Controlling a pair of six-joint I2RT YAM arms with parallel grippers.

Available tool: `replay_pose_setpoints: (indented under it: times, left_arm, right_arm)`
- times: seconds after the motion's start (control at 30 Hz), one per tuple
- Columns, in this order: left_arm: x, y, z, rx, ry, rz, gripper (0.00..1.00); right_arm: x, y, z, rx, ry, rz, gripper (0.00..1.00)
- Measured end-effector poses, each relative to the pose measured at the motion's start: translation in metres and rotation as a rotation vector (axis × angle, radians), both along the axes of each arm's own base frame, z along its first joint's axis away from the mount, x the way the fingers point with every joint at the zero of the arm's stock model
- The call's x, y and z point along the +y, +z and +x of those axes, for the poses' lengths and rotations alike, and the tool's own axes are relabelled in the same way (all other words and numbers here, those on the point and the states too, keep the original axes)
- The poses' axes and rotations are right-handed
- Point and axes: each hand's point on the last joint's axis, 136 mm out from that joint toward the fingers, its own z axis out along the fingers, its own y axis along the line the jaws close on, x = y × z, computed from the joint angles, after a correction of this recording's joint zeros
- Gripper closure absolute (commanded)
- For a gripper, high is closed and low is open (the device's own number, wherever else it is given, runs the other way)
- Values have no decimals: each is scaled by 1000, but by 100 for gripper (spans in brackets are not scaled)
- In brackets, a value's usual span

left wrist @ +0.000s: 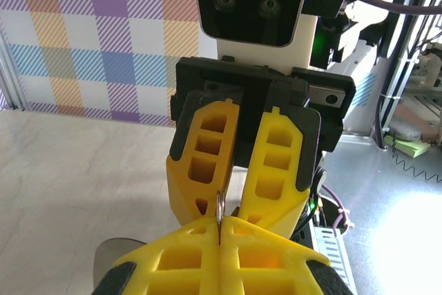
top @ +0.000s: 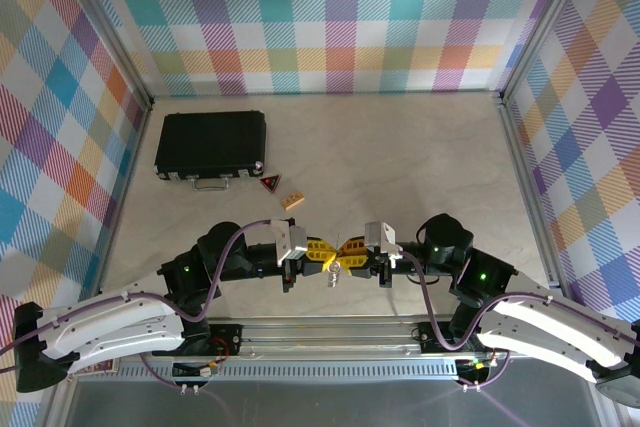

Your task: Put the keys on the keyring

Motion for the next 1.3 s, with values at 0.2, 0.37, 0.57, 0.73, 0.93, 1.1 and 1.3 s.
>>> replay_pose_setpoints:
  times: [0.2, 0.37, 0.57, 0.73, 0.93, 1.1, 1.3]
  left_arm:
    - [0, 7, 0, -1, 1, -33, 100]
    - [3, 13, -1, -10, 0, -51, 100]
    - [4, 16, -2, -15, 0, -61, 100]
    - [5, 16, -3, -15, -2, -63, 100]
    - [5, 17, -5, -13, -15, -64, 100]
    - [4, 14, -7, -7, -25, -55, 100]
    - [4, 14, -8, -5, -33, -55, 100]
  right_arm:
    - [-2, 1, -2, -4, 6, 8, 76]
    - [-4, 3, -4, -9, 8, 17, 77]
    - [-8, 6, -5, -19, 3, 36, 90]
    - [-7, 4, -3, -16, -6, 31, 100]
    - [-2, -4, 0, -2, -8, 2, 100]
    - [2, -10, 1, 10, 1, -15, 100]
    - [2, -9, -2, 12, 17, -14, 100]
